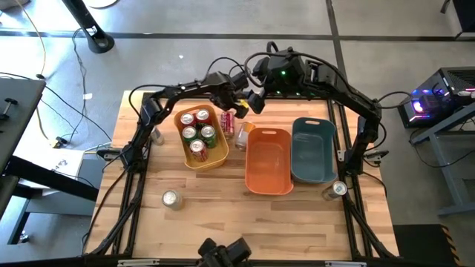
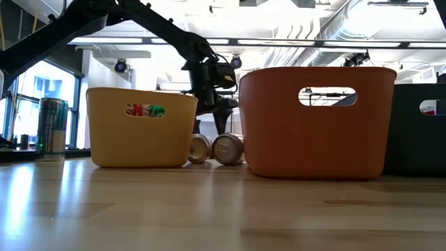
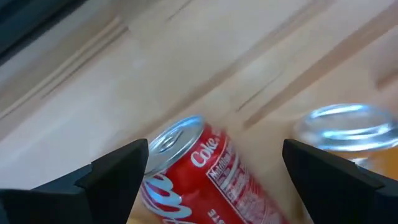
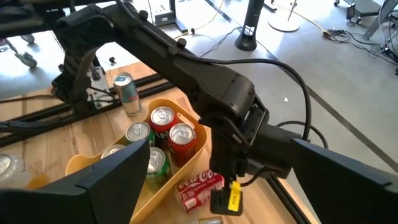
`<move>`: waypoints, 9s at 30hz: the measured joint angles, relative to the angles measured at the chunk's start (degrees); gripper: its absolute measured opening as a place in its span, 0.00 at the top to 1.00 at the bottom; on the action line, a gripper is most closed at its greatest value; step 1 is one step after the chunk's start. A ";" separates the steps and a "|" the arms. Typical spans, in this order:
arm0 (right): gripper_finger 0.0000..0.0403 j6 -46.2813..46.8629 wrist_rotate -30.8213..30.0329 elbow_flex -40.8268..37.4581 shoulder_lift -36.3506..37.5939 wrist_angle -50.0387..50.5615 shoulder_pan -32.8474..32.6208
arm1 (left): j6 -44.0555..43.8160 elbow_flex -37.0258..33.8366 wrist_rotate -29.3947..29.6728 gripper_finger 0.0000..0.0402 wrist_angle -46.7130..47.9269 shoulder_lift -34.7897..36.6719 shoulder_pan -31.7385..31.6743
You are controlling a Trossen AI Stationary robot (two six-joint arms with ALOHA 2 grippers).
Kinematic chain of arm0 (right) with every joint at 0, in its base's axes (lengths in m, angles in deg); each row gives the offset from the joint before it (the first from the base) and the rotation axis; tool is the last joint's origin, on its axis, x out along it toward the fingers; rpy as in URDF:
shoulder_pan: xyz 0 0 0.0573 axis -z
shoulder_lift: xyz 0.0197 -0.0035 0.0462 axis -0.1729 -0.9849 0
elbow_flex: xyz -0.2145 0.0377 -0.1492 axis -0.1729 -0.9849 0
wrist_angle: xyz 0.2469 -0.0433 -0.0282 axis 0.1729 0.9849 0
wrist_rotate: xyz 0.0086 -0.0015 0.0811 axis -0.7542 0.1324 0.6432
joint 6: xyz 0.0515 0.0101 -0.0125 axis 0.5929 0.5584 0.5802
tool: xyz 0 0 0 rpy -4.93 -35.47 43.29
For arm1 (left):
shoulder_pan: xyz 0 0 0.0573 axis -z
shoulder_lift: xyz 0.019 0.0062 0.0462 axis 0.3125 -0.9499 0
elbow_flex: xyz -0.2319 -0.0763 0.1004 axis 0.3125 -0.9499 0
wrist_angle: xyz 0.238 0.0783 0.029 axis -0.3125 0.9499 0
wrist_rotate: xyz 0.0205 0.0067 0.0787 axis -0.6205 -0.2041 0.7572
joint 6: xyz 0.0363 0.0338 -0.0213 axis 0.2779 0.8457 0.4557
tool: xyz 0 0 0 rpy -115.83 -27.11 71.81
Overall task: Sort soda cans
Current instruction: Put the red-white soda can into the yellow bin
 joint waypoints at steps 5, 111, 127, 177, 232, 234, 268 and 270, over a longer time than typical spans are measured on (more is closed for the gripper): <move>0.06 -0.52 -0.01 0.00 0.00 1.37 0.00 | 1.38 -0.04 3.80 0.09 5.21 0.00 0.62; 0.06 -16.59 17.24 0.04 -8.76 -4.32 3.10 | 40.41 -31.89 15.91 0.27 -30.36 52.09 20.00; 0.06 -13.74 24.54 0.04 -9.64 -5.96 3.63 | 44.00 -31.87 13.71 0.27 -34.80 49.51 21.03; 0.31 -15.81 19.78 0.90 -9.97 -2.17 3.74 | 47.79 -29.55 26.82 0.05 -30.85 50.16 21.09; 0.31 -3.44 12.53 0.96 -34.63 3.18 -12.16 | 14.29 -45.20 25.60 0.05 -21.35 79.94 24.02; 0.31 -1.24 11.96 0.96 -34.80 3.95 -12.46 | 15.10 -45.20 24.17 0.05 -21.27 80.83 24.04; 0.18 -3.47 13.68 0.92 -33.90 12.46 -17.64 | 6.92 -45.20 24.39 0.05 -23.86 84.37 24.02; 0.14 -4.05 13.44 0.78 -34.09 12.90 -17.64 | 6.90 -45.20 24.39 0.05 -24.03 84.39 24.02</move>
